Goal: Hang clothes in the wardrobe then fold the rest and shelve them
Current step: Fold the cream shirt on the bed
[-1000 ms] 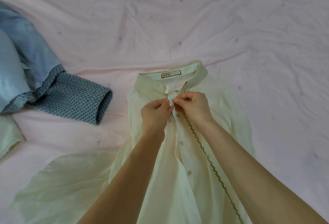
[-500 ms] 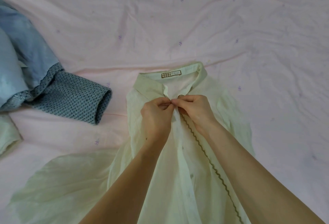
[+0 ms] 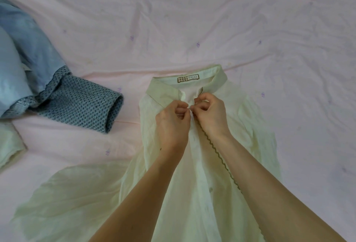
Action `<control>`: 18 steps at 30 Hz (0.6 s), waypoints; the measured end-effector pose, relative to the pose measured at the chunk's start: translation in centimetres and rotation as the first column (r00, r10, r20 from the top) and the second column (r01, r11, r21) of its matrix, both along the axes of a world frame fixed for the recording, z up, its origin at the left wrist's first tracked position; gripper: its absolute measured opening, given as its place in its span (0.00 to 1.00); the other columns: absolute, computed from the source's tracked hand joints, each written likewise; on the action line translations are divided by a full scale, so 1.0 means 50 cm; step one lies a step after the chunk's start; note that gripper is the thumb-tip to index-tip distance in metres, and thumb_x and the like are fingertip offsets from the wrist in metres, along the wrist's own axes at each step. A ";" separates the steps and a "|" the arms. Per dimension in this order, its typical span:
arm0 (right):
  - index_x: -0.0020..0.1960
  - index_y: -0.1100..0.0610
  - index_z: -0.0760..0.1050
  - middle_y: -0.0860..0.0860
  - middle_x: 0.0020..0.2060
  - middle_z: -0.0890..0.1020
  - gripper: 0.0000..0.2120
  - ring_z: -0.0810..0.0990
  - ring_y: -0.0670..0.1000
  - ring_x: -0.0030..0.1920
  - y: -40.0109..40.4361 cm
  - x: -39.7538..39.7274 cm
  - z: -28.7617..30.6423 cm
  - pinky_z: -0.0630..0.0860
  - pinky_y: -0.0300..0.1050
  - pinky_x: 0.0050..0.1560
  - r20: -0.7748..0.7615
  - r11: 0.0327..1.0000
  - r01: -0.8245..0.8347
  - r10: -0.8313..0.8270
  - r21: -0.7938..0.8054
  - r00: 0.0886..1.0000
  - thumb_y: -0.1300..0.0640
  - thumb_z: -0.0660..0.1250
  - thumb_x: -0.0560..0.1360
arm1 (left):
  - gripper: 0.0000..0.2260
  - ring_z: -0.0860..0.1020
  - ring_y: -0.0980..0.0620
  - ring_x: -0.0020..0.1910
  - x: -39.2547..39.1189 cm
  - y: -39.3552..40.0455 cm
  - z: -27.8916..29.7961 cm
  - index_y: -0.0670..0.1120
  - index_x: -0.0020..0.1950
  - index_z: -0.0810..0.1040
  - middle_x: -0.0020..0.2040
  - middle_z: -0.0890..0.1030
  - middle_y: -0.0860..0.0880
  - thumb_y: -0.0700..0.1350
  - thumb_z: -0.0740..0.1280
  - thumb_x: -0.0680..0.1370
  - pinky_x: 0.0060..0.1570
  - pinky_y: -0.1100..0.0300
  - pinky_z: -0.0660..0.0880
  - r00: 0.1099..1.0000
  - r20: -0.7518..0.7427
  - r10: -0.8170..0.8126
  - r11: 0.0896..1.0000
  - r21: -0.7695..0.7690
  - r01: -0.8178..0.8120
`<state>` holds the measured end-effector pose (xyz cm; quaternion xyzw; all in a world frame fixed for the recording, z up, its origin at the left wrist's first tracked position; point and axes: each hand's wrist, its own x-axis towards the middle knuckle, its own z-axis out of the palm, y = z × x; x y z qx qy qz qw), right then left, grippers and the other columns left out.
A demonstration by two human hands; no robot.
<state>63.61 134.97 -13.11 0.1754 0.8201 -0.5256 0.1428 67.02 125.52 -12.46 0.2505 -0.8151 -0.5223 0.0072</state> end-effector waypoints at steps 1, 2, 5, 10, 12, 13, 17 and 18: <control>0.46 0.54 0.73 0.52 0.32 0.82 0.09 0.79 0.45 0.33 -0.001 0.001 0.001 0.76 0.41 0.42 0.006 1.000 0.009 -0.008 -0.026 1.000 0.66 0.69 0.71 | 0.05 0.80 0.62 0.36 0.000 -0.003 0.000 0.46 0.46 0.82 0.36 0.82 0.55 0.38 0.71 0.73 0.38 0.74 0.73 0.999 0.019 0.031 0.999 0.042 -0.031; 0.49 0.55 0.71 0.53 0.34 0.83 0.11 0.80 0.47 0.33 -0.001 0.002 0.004 0.77 0.42 0.42 0.022 0.998 0.027 -0.026 -0.059 0.999 0.65 0.69 0.71 | 0.05 0.81 0.60 0.36 -0.001 -0.007 -0.001 0.46 0.44 0.83 0.35 0.83 0.53 0.37 0.72 0.73 0.39 0.72 0.75 0.995 0.057 0.083 0.988 0.129 -0.090; 0.53 0.55 0.68 0.54 0.37 0.84 0.14 0.83 0.52 0.39 0.005 0.008 0.004 0.78 0.45 0.45 0.056 0.991 0.053 -0.047 -0.123 0.997 0.63 0.69 0.72 | 0.04 0.84 0.53 0.38 -0.014 -0.020 0.006 0.40 0.44 0.82 0.37 0.84 0.46 0.33 0.72 0.73 0.42 0.63 0.80 0.931 0.310 0.194 0.740 0.576 -0.346; 0.50 0.56 0.69 0.53 0.39 0.85 0.14 0.81 0.47 0.38 0.028 0.021 0.012 0.76 0.36 0.45 -0.005 0.987 -0.039 0.038 -0.159 0.999 0.64 0.72 0.70 | 0.02 0.81 0.52 0.39 -0.041 -0.051 0.015 0.37 0.43 0.79 0.37 0.83 0.44 0.31 0.69 0.75 0.42 0.62 0.81 0.795 0.607 0.004 0.376 0.736 -0.564; 0.48 0.57 0.71 0.52 0.39 0.84 0.14 0.80 0.45 0.36 0.034 0.019 0.017 0.76 0.34 0.44 -0.025 0.983 -0.097 0.095 -0.158 0.995 0.65 0.73 0.69 | 0.02 0.81 0.53 0.40 -0.044 -0.063 0.014 0.38 0.46 0.79 0.39 0.83 0.44 0.33 0.70 0.74 0.39 0.62 0.81 0.781 0.616 -0.098 0.427 0.735 -0.526; 0.48 0.58 0.71 0.52 0.39 0.84 0.14 0.79 0.44 0.36 0.037 0.017 0.019 0.77 0.34 0.43 -0.041 0.982 -0.124 0.119 -0.140 0.992 0.66 0.74 0.68 | 0.03 0.81 0.54 0.38 -0.045 -0.066 0.014 0.38 0.47 0.80 0.39 0.82 0.45 0.35 0.71 0.74 0.36 0.63 0.81 0.777 0.616 -0.132 0.463 0.731 -0.501; 0.44 0.54 0.73 0.51 0.38 0.82 0.13 0.81 0.47 0.40 0.034 0.011 0.020 0.78 0.36 0.44 -0.145 0.984 -0.173 0.165 -0.042 0.976 0.68 0.73 0.69 | 0.01 0.80 0.55 0.33 -0.040 -0.065 0.017 0.39 0.45 0.80 0.35 0.82 0.47 0.36 0.71 0.75 0.33 0.65 0.80 0.784 0.599 -0.162 0.518 0.728 -0.448; 0.43 0.53 0.73 0.51 0.38 0.82 0.12 0.81 0.47 0.40 0.033 0.011 0.018 0.77 0.36 0.44 -0.157 0.985 -0.170 0.164 -0.028 0.974 0.68 0.72 0.69 | 0.01 0.80 0.55 0.33 -0.036 -0.058 0.021 0.39 0.44 0.81 0.36 0.82 0.46 0.36 0.71 0.74 0.34 0.64 0.80 0.796 0.581 -0.170 0.566 0.719 -0.404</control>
